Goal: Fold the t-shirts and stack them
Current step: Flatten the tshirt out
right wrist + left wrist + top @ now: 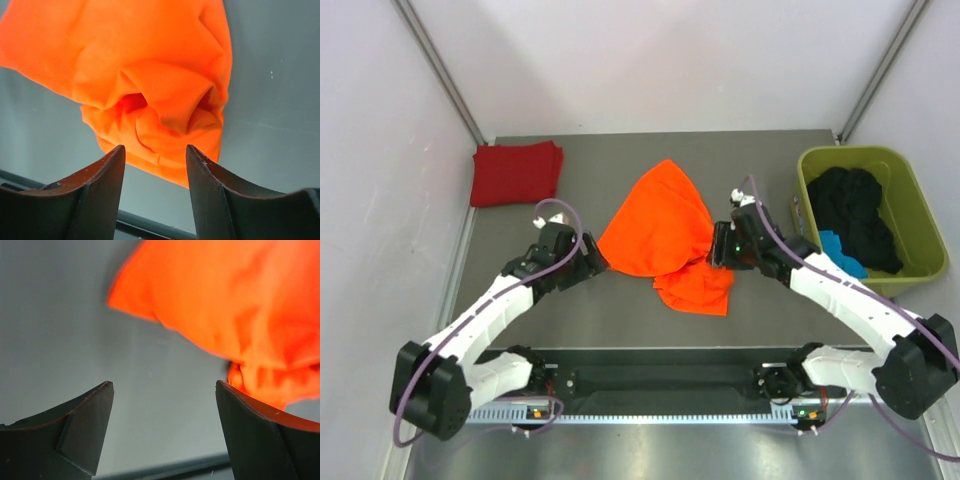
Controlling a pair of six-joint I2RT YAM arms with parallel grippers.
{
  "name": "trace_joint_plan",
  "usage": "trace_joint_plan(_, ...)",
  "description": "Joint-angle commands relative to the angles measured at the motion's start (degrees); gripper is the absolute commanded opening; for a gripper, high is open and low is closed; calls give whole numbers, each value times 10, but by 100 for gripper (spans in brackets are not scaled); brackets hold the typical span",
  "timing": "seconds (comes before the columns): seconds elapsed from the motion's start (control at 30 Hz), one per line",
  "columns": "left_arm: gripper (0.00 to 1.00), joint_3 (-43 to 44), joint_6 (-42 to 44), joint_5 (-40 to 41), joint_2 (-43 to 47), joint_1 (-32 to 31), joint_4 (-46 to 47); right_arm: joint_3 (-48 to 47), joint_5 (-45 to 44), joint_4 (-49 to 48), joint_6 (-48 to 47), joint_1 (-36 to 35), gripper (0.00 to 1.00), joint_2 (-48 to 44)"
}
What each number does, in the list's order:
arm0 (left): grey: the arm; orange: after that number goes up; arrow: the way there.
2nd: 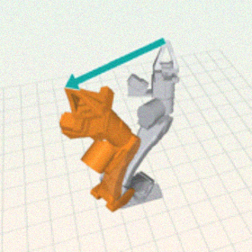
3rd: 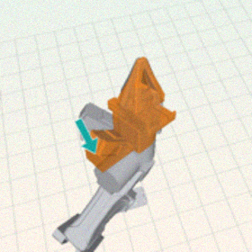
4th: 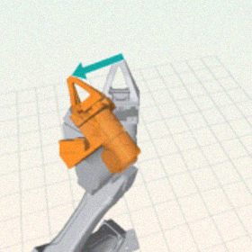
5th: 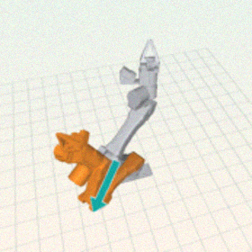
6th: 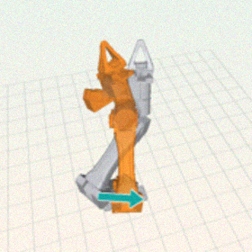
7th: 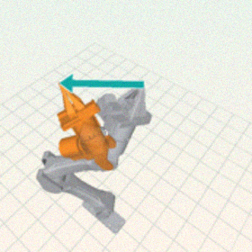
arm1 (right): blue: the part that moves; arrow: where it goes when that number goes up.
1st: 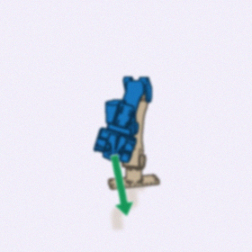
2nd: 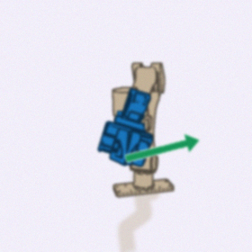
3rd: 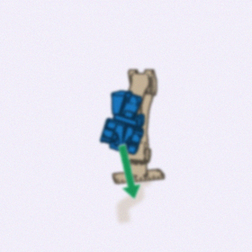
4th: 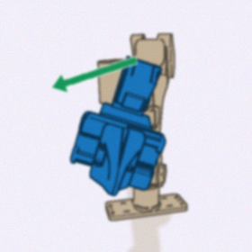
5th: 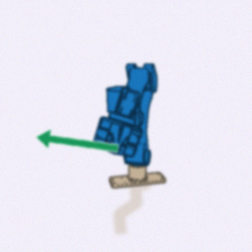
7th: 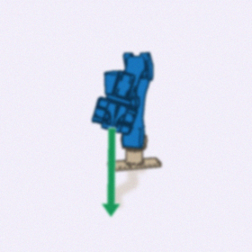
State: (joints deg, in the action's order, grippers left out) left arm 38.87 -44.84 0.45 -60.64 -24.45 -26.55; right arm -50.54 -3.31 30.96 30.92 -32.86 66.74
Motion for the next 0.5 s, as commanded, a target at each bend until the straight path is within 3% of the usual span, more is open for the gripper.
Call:
trace_joint_plan(0.0, 87, -14, -3, -33, -50, 43, 119, 18, -78, 36, 28, -43, 52, -9)
trace_joint_plan(0.27, 85, -5, 50, -31, -172, 77, 212, 73, -80, -18, 85, -168, 54, -20)
trace_joint_plan(0.47, 79, 30, 78, -40, -259, 77, 209, 134, -69, -144, 37, -207, 61, 15)
